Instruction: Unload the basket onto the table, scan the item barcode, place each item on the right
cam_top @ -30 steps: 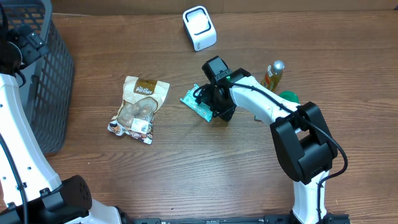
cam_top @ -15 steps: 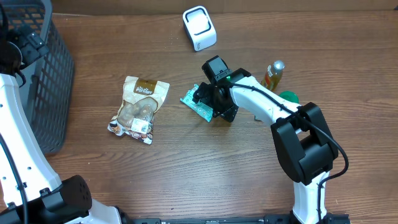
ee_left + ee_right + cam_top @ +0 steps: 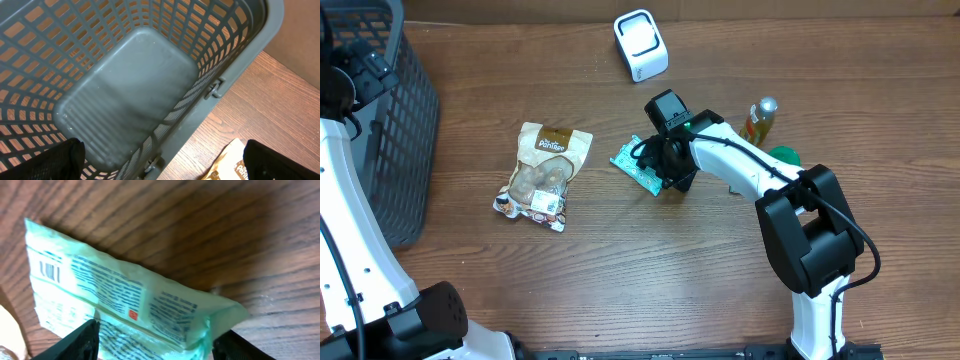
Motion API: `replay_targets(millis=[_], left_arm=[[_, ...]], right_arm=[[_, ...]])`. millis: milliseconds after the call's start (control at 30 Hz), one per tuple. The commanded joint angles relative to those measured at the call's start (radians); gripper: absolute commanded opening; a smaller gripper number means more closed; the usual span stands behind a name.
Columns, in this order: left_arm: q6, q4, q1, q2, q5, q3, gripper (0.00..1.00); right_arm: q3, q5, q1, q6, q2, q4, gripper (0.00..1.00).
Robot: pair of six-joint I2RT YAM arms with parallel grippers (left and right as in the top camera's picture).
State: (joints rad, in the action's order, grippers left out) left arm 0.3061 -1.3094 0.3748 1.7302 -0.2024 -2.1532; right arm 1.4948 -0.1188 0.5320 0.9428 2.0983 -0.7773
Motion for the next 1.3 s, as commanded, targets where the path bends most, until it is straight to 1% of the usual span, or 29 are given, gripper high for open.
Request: replay_targets(millis=[0, 100, 467, 500, 667, 867, 933, 1033, 1167, 1267], left_arm=[[-0.018, 0.004, -0.003, 0.003, -0.003, -0.009, 0.99], [-0.018, 0.004, -0.003, 0.003, -0.003, -0.009, 1.0], [-0.018, 0.004, -0.003, 0.003, -0.003, -0.009, 1.0], [-0.018, 0.004, -0.003, 0.003, -0.003, -0.009, 1.0], [-0.018, 0.004, -0.003, 0.003, -0.003, -0.009, 1.0], [-0.018, 0.004, -0.003, 0.003, -0.003, -0.009, 1.0], [-0.018, 0.004, -0.003, 0.003, -0.003, -0.009, 1.0], [-0.018, 0.004, -0.003, 0.003, -0.003, -0.009, 1.0], [-0.018, 0.004, -0.003, 0.003, -0.003, -0.009, 0.99], [-0.018, 0.004, -0.003, 0.003, -0.003, -0.009, 1.0]], right_arm=[[-0.012, 0.013, 0.005, 0.043, -0.02, 0.011, 0.65], [-0.012, 0.012, 0.006, 0.087, -0.02, 0.01, 0.62], [-0.012, 0.012, 0.007, 0.086, -0.02, -0.032, 0.61], [-0.012, 0.012, 0.007, 0.086, -0.02, -0.034, 0.58], [-0.012, 0.012, 0.007, 0.087, -0.02, -0.035, 0.52], [-0.012, 0.022, 0.007, 0.085, -0.02, -0.035, 0.38], [-0.012, 0.032, 0.007, 0.082, -0.02, -0.035, 0.32], [-0.012, 0.038, 0.007, 0.082, -0.02, -0.035, 0.27], [-0.012, 0.039, 0.008, 0.077, -0.02, -0.02, 0.12], [-0.012, 0.039, 0.01, 0.055, -0.02, -0.014, 0.07]])
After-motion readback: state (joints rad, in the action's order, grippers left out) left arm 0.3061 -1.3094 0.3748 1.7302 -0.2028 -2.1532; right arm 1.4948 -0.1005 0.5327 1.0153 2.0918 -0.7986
